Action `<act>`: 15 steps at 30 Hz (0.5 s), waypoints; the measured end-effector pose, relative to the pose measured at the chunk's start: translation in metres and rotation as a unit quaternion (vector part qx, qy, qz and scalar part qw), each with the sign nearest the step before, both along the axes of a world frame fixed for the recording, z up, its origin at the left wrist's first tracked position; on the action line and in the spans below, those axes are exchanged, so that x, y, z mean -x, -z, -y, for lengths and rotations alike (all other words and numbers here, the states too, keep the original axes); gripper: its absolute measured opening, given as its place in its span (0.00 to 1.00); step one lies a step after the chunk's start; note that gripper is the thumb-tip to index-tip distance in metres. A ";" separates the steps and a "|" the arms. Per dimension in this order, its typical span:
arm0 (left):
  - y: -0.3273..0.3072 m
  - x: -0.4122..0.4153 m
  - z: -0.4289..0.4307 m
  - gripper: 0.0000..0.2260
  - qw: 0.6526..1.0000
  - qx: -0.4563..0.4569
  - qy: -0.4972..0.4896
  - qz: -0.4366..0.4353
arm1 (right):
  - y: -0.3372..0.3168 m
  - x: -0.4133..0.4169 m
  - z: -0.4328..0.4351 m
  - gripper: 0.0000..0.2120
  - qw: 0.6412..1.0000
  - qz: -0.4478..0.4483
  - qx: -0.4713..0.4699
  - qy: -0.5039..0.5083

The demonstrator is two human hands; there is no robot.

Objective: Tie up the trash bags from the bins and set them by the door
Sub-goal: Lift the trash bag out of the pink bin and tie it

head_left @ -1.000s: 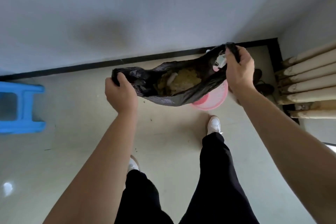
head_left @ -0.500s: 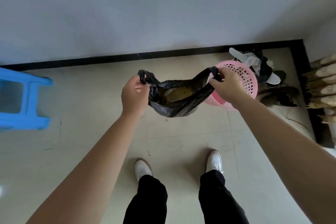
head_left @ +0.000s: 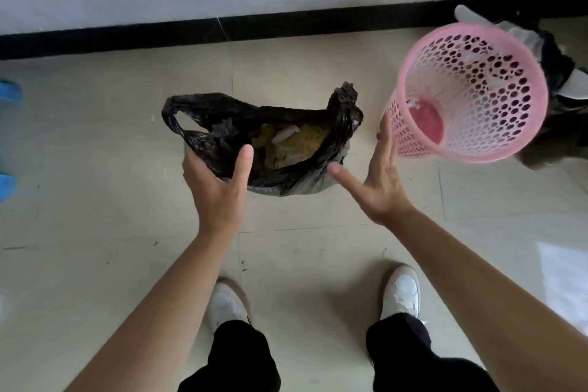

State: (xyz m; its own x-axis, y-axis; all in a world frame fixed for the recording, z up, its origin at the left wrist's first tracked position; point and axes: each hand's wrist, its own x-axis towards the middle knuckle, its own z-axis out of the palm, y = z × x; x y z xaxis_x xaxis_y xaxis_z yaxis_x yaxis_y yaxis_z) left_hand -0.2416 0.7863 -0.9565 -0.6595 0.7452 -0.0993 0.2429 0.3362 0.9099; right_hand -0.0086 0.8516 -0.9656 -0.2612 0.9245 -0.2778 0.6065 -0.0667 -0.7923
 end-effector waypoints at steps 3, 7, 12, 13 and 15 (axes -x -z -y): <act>0.055 0.008 0.022 0.36 0.998 0.049 0.044 0.006 | 0.046 0.000 0.019 0.65 0.991 0.096 -0.019 -0.093; 0.111 0.028 0.003 0.32 0.997 0.030 0.071 0.018 | 0.104 0.026 0.009 0.67 0.986 0.109 -0.061 -0.113; 0.158 0.043 -0.079 0.34 0.997 -0.032 -0.006 0.077 | 0.160 0.074 -0.051 0.63 0.993 0.006 -0.108 0.037; 0.164 0.045 -0.096 0.37 0.996 -0.035 -0.015 0.085 | 0.167 0.080 -0.064 0.62 0.991 -0.029 -0.110 0.077; 0.175 0.049 -0.120 0.36 0.993 -0.073 -0.001 0.088 | 0.183 0.086 -0.090 0.61 0.983 -0.081 -0.100 0.131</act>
